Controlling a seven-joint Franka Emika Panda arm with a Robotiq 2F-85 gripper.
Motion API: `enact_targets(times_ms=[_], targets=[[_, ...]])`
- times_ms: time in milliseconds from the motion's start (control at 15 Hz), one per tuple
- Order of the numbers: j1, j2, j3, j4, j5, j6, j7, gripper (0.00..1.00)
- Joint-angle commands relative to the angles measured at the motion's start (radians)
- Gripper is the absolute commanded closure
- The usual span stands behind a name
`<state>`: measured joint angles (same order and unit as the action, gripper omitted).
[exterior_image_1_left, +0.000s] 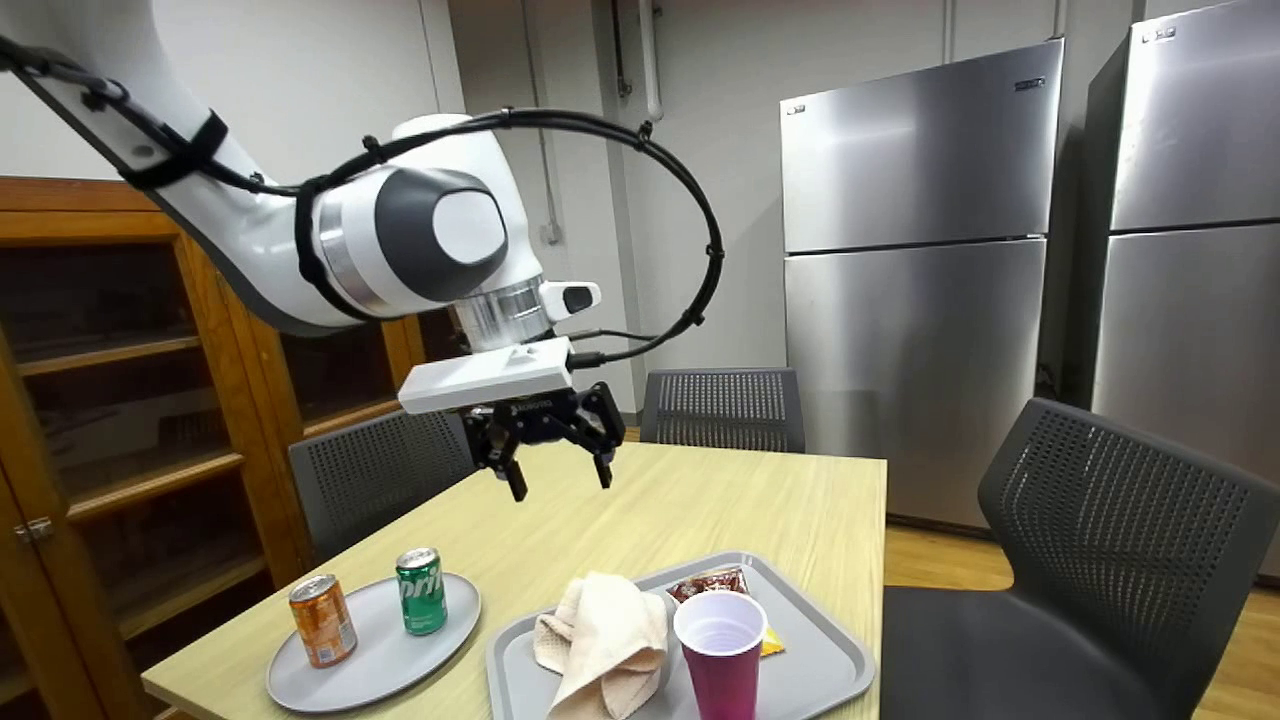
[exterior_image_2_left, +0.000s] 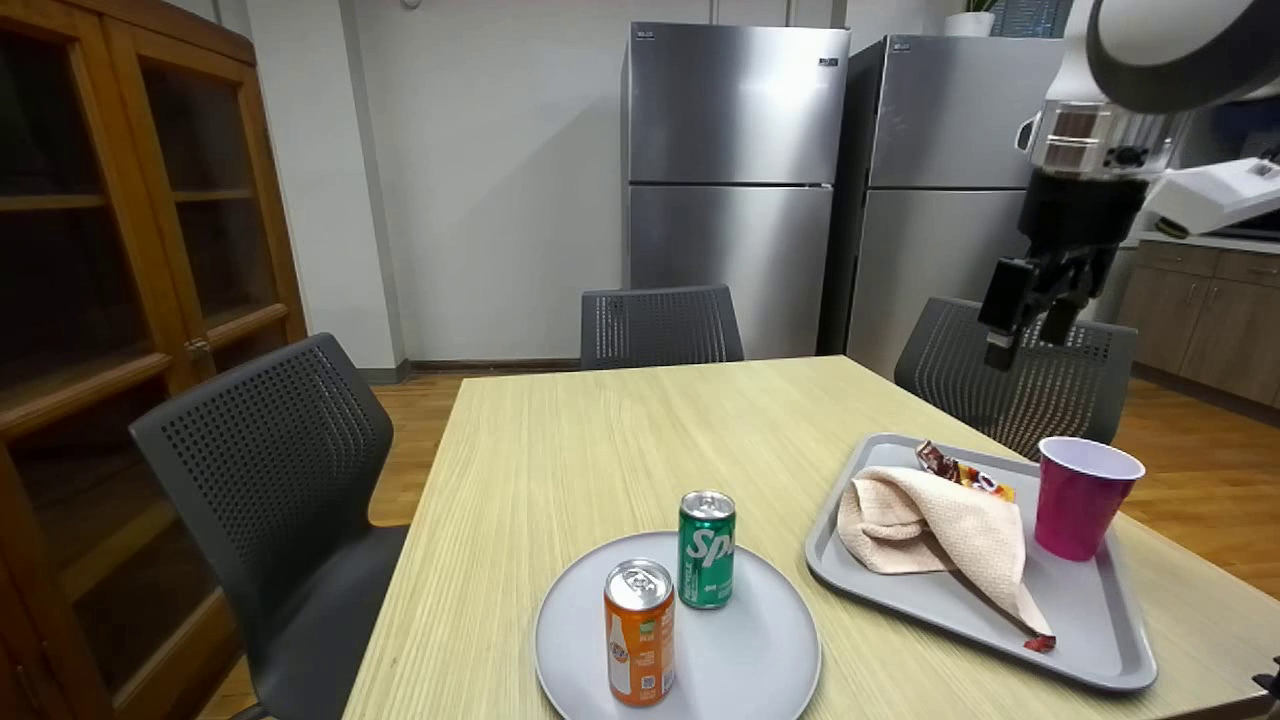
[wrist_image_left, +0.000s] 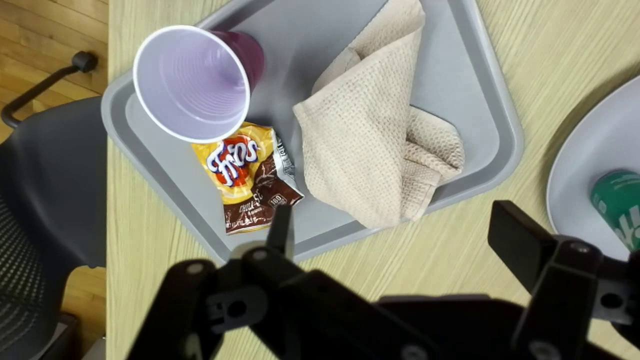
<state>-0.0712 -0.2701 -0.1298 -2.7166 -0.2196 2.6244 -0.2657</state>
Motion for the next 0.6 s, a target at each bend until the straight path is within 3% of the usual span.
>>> enact_targets(times_ms=[0, 267, 533], targets=[[0.018, 0.143, -0.015, 0.042, 0.029, 0.121, -0.095, 0.00], [0.023, 0.294, -0.009, 0.085, 0.104, 0.220, -0.196, 0.00], [-0.013, 0.432, 0.041, 0.149, 0.195, 0.259, -0.297, 0.00]])
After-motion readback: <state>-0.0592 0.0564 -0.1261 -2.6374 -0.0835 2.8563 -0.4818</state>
